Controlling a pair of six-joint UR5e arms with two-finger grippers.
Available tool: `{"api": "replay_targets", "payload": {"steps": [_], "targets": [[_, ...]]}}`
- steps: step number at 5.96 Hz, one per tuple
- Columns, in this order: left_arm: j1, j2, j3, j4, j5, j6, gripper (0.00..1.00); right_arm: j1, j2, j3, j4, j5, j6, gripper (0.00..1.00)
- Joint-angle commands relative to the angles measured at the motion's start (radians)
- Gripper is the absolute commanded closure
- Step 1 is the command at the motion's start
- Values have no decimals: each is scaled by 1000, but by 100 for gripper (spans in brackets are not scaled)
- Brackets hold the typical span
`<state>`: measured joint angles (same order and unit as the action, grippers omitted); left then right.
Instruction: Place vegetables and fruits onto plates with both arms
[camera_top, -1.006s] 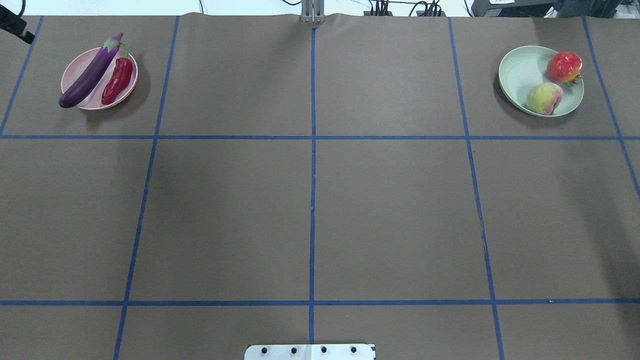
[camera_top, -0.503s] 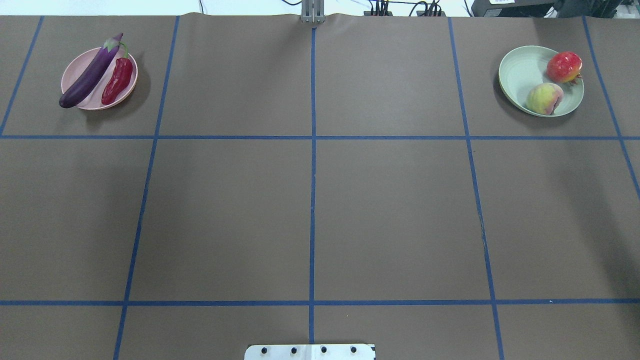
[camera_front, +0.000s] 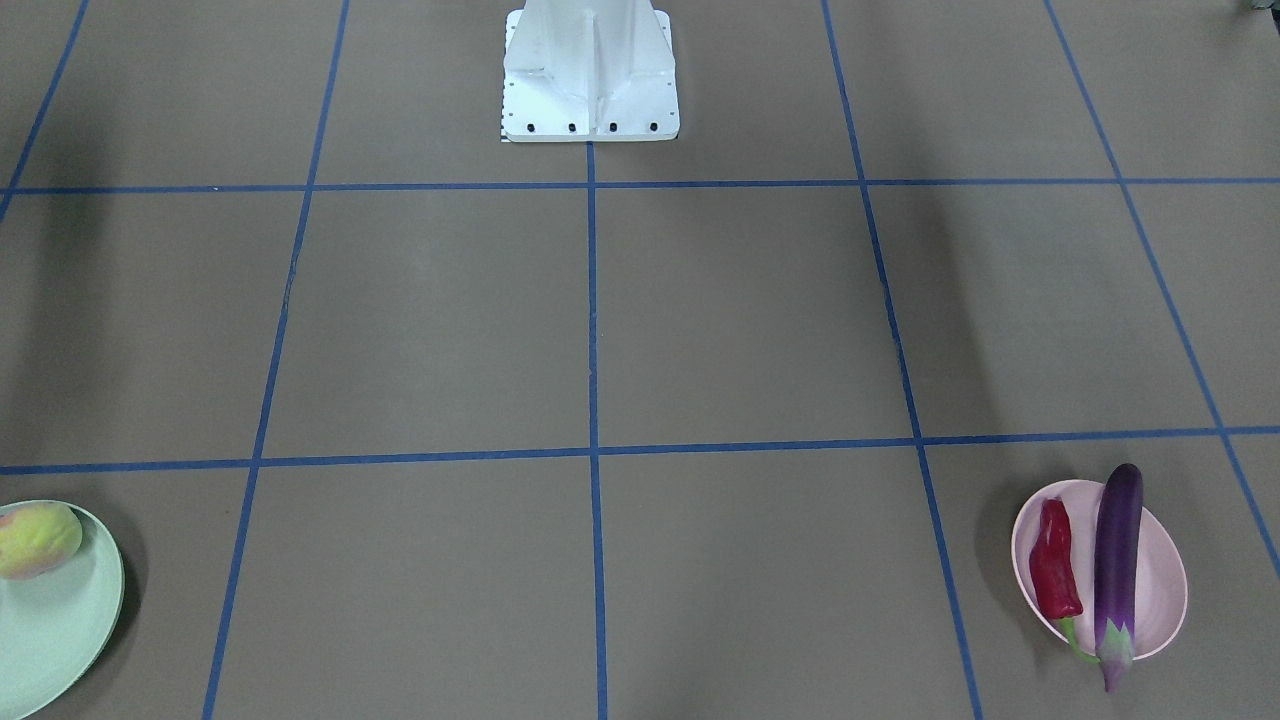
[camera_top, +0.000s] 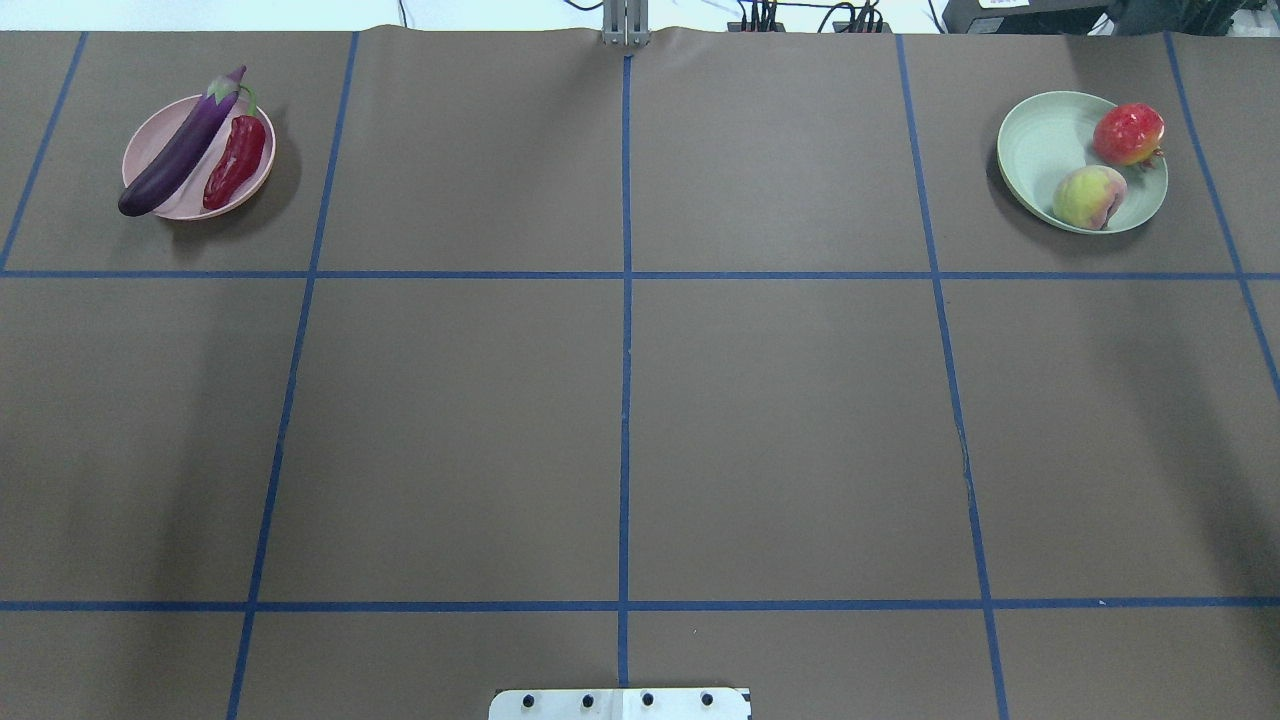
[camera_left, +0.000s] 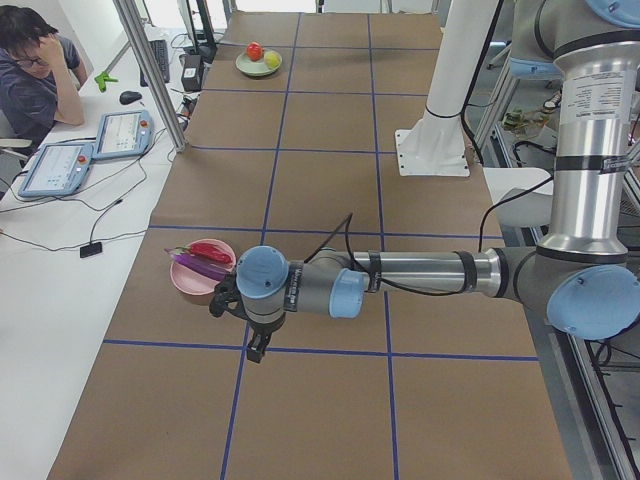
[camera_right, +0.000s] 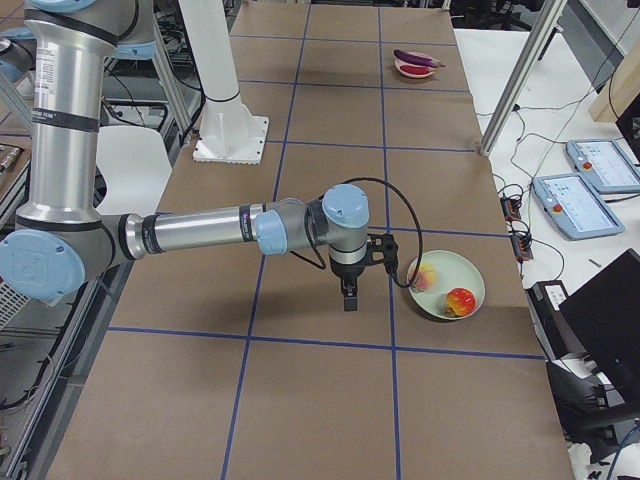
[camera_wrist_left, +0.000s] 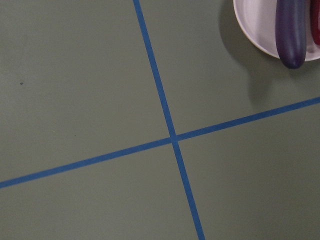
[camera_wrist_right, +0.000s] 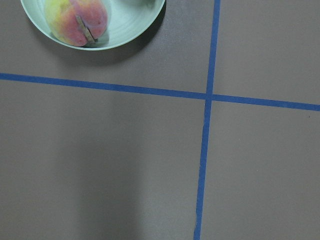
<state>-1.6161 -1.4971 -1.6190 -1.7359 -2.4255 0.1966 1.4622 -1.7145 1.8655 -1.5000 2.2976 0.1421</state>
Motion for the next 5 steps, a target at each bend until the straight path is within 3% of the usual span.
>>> {"api": "replay_targets", "payload": {"steps": [1, 4, 5], "targets": [[-13, 66, -102, 71, 0, -49, 0, 0, 3, 0, 3, -3, 1, 0], [-19, 63, -119, 72, -10, -36, 0, -2, 3, -2, 17, -3, 2, 0], [-19, 75, -105, 40, 26, -29, 0, -2, 3, -3, 17, -4, 2, 0]]}}
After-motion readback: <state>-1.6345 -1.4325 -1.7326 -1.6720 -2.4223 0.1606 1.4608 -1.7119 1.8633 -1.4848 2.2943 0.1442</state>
